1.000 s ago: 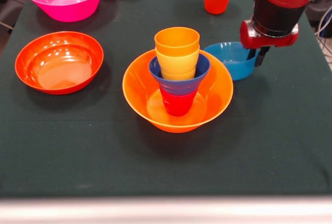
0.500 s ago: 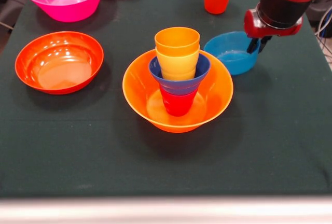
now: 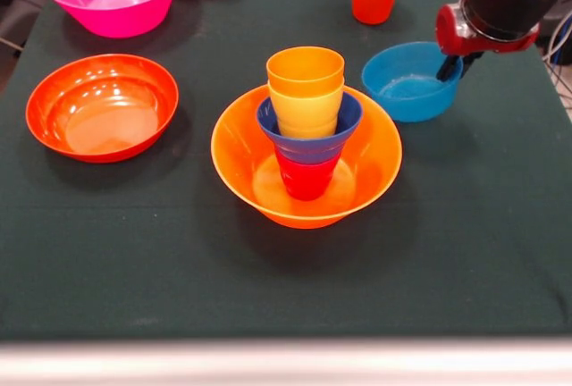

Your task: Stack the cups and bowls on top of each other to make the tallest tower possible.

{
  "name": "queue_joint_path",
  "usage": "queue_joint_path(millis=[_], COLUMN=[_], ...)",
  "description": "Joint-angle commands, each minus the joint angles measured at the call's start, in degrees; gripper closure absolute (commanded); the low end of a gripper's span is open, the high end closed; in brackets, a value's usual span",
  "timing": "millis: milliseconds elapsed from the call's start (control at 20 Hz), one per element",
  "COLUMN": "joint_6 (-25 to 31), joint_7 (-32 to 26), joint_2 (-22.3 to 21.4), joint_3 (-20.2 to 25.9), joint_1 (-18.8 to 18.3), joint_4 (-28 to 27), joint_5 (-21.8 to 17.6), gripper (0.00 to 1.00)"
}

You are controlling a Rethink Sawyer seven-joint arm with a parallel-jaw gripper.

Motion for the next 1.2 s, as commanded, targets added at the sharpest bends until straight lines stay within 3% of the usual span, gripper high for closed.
queue_joint_path(millis=[50,450,850,1200], joint_6=[6.9,8.73,18.63,23.16], joint_7=[10.34,11.52,8.52,5.62], joint_2=[0.53,-4.01,-10.89,-11.91], joint_3=[1.73,-1.8,-6.14,-6.43], joint_1=[1.53,3.34,5.36,4.05], joint_4=[-3.55,-1.07,-0.18,-2.62], joint_5=[0.01,-1.36,-2.59,-3.05], gripper=[1.0,1.0,1.0,1.0])
